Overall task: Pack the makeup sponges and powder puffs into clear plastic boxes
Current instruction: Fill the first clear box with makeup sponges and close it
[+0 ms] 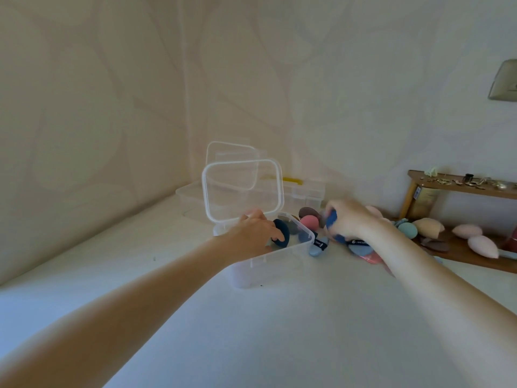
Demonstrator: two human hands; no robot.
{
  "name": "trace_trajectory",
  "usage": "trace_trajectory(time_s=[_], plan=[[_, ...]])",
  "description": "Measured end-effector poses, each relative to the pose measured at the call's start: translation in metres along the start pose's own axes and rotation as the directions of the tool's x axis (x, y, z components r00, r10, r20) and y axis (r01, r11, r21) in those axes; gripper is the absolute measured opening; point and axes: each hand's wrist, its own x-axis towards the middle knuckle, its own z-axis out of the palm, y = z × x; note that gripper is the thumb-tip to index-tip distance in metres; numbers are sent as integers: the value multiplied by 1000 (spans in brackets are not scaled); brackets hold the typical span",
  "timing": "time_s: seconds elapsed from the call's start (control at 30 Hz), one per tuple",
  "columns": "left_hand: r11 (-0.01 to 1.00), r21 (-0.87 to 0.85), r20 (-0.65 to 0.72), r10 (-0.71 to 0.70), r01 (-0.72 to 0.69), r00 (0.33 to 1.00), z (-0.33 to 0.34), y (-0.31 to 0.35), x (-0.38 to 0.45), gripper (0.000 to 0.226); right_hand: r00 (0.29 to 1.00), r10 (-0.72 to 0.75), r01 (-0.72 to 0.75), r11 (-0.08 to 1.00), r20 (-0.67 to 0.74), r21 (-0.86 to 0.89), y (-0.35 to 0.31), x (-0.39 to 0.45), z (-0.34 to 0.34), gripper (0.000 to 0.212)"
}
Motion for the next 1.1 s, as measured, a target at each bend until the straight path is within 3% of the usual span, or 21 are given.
trace_trajectory(time_s=[0.07, 0.13, 0.2, 0.4, 0.5, 0.6, 0.7, 0.8, 0.97, 1.1], plan=[[999, -40, 9, -31, 31, 999, -3, 1, 0, 35, 987, -126, 155, 917, -102, 367, -18, -1, -15, 32], [991, -109, 18, -76, 77, 997, -7, 2, -1, 33, 971, -237, 190, 725, -19, 662, -41, -9, -22, 30], [983, -150, 14, -105, 105, 994, -11, 6, -3, 33, 946, -299, 106, 649, 124, 753, -56, -10, -18, 30], [972, -192, -67, -153, 138, 986, -23, -1, -11, 32, 971, -145, -5, 784, 191, 621, -64, -2, 23, 36], [939, -302, -168, -224, 166, 960, -36, -17, -28, 29, 957, -223, 53, 763, 186, 644, -68, -3, 26, 36], [899, -349, -268, -368, 267, 890, -47, -36, -44, 25, 903, -361, 95, 696, 233, 712, -78, -7, 26, 24], [845, -342, -174, -487, 411, 856, -50, -45, -54, 19, 876, -406, 147, 739, 260, 658, -91, -8, 31, 10], [831, -351, -80, -487, 432, 870, -44, -42, -57, 26, 859, -419, 191, 796, 295, 574, -96, -9, 33, 2], [871, -247, 78, -419, 424, 905, -47, -33, -52, 37, 841, -355, 175, 892, 407, 417, -96, -14, 30, 23], [864, -182, 240, -423, 469, 874, -50, -31, -41, 43, 804, -376, 174, 890, 460, 423, -100, -16, 36, 29]])
